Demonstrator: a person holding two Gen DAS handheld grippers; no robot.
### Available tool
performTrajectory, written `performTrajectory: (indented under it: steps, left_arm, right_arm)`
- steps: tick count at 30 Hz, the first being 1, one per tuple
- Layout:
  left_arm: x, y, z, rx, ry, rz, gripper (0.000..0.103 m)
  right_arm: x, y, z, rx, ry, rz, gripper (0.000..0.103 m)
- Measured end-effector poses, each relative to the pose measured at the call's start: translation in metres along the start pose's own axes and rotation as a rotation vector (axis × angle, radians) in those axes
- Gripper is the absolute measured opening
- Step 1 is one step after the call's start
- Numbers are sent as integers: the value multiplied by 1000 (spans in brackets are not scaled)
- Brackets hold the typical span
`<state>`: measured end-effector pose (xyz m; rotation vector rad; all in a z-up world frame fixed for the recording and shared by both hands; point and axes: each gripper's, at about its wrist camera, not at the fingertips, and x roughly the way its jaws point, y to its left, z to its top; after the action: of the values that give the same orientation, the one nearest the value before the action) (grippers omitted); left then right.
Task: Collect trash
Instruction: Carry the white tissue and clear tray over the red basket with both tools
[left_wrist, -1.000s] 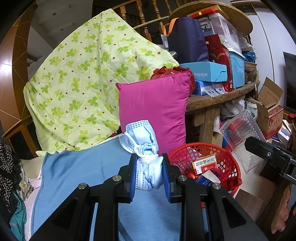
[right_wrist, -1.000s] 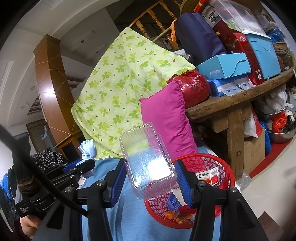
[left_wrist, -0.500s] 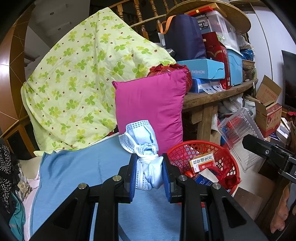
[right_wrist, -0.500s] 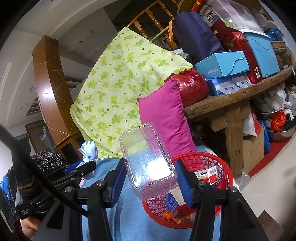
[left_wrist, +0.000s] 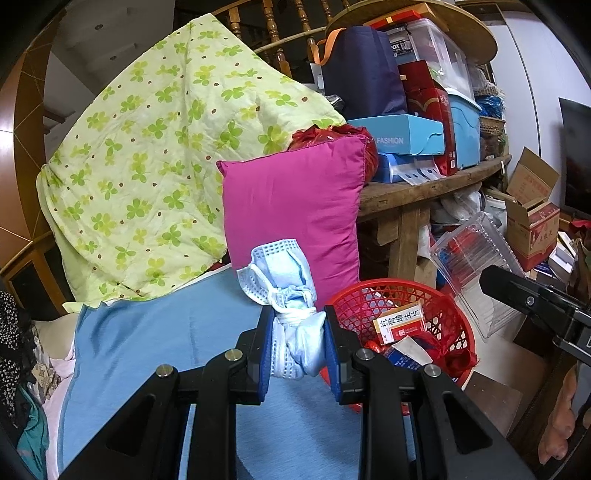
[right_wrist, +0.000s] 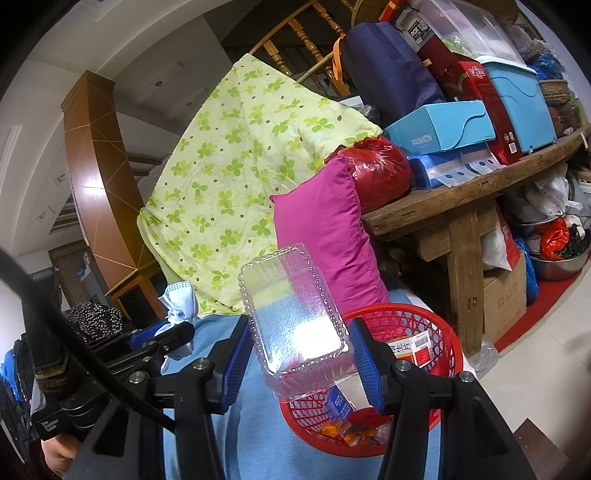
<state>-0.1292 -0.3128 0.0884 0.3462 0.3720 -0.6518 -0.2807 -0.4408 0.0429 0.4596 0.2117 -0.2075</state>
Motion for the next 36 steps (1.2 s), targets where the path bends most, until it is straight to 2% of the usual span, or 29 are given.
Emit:
performTrajectory:
  steps: [36]
  left_arm:
    - [29, -12, -6, 1, 45, -52, 27]
  right_arm:
    - [12, -24, -5, 52, 27, -38, 57]
